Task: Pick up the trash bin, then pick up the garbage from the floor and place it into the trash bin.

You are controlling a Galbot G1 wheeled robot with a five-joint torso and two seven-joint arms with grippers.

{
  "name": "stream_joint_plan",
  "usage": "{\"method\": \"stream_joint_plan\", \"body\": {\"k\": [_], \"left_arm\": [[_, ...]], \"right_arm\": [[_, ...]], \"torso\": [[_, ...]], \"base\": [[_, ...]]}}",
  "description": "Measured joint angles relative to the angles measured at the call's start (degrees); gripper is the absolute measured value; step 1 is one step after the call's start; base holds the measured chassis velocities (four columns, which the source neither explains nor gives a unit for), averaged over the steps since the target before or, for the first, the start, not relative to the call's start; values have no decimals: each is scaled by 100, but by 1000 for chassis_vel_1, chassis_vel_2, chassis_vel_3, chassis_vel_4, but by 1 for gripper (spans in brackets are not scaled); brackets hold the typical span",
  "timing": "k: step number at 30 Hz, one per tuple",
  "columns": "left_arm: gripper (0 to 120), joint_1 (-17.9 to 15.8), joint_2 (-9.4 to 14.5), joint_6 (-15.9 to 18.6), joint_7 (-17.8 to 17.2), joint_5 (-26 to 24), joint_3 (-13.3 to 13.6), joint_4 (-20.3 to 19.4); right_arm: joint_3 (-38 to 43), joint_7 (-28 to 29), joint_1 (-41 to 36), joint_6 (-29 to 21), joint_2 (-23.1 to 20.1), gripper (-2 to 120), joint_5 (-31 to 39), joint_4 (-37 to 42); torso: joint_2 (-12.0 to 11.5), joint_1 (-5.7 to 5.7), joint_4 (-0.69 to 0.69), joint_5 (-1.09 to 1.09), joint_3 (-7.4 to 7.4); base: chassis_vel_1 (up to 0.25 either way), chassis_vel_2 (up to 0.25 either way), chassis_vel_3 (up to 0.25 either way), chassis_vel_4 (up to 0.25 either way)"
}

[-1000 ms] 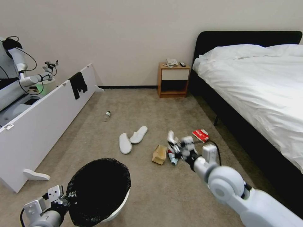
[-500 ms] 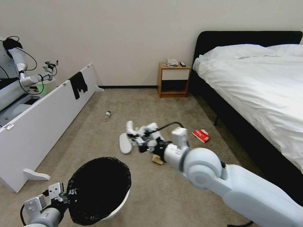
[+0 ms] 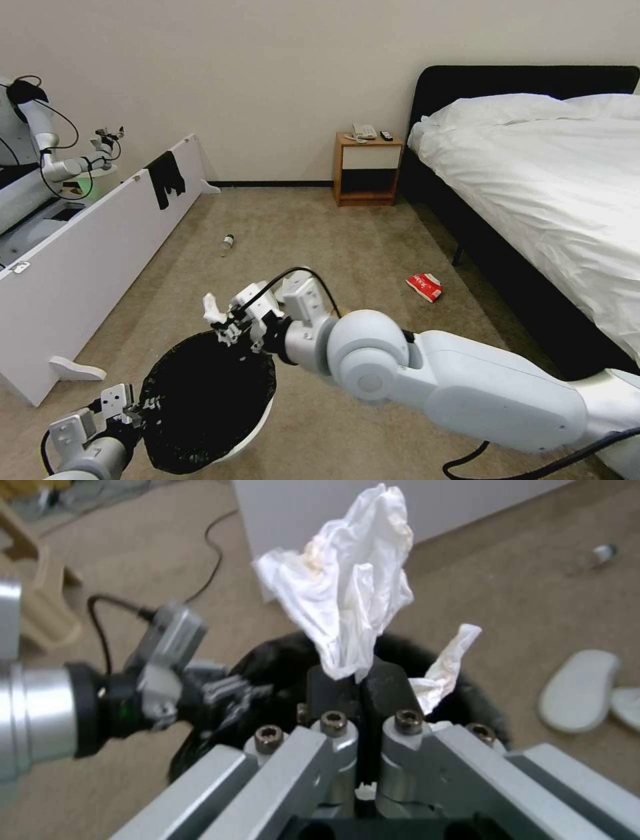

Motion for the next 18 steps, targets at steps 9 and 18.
{"method": "stream_joint_plan", "body": {"k": [9, 18], "left_arm": [[2, 7, -20, 0, 4, -34, -45, -75], [2, 37, -61, 0, 11, -38, -78, -148]], "right_arm": [[-394, 498, 74, -351, 800, 0, 223, -259], [-544, 736, -50, -521, 912, 0, 257, -336]], "torso": [[0, 0, 1, 0, 0], [0, 0, 1, 0, 0]], "base": [[0, 0, 0, 0], [0, 0, 0, 0]]}}
